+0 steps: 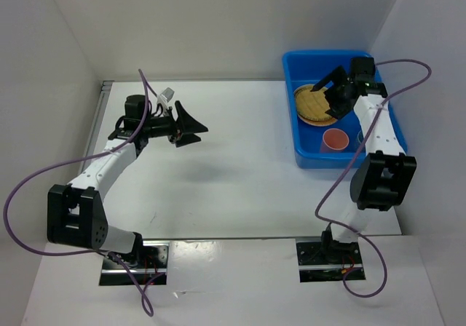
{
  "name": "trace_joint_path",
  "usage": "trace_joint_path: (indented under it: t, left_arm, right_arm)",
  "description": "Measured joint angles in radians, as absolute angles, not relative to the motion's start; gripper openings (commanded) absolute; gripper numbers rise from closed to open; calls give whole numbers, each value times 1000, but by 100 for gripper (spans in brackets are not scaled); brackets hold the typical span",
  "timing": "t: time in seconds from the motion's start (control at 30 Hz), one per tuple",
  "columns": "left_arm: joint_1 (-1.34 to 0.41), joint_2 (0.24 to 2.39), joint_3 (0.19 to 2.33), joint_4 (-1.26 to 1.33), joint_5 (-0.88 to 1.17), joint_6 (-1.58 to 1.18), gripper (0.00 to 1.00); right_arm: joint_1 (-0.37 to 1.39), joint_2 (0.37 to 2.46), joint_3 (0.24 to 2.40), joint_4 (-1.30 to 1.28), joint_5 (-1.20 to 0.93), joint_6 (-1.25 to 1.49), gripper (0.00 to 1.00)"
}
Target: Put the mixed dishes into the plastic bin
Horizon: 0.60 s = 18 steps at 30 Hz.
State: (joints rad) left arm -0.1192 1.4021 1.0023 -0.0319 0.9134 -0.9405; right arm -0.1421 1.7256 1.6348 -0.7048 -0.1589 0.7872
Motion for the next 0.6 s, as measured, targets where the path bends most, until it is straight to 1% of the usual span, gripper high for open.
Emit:
trace_joint_path:
  t: [0.1,0.23,0.43,0.5,0.6]
  left_arm:
    - [-119,1407,1016,-31,914,-941,80]
    - [-119,1407,1017,-31,913,-941,80]
    - [-119,1407,1018,-30,912,-941,81]
    - [-119,1407,1018,-30,911,-941,81]
    - [-119,1407,1018,-22,910,-941,81]
  right_arm:
    - [-89,1642,1620,-756,-136,744,99]
    - [-65,1541,1606,-780,-112,688,99]
    - [-57,1286,1425,-719,-154,667,99]
    - [-50,1244,1409,-702,-174,662,99]
    - [-6,1245,1411,-684,-179,639,99]
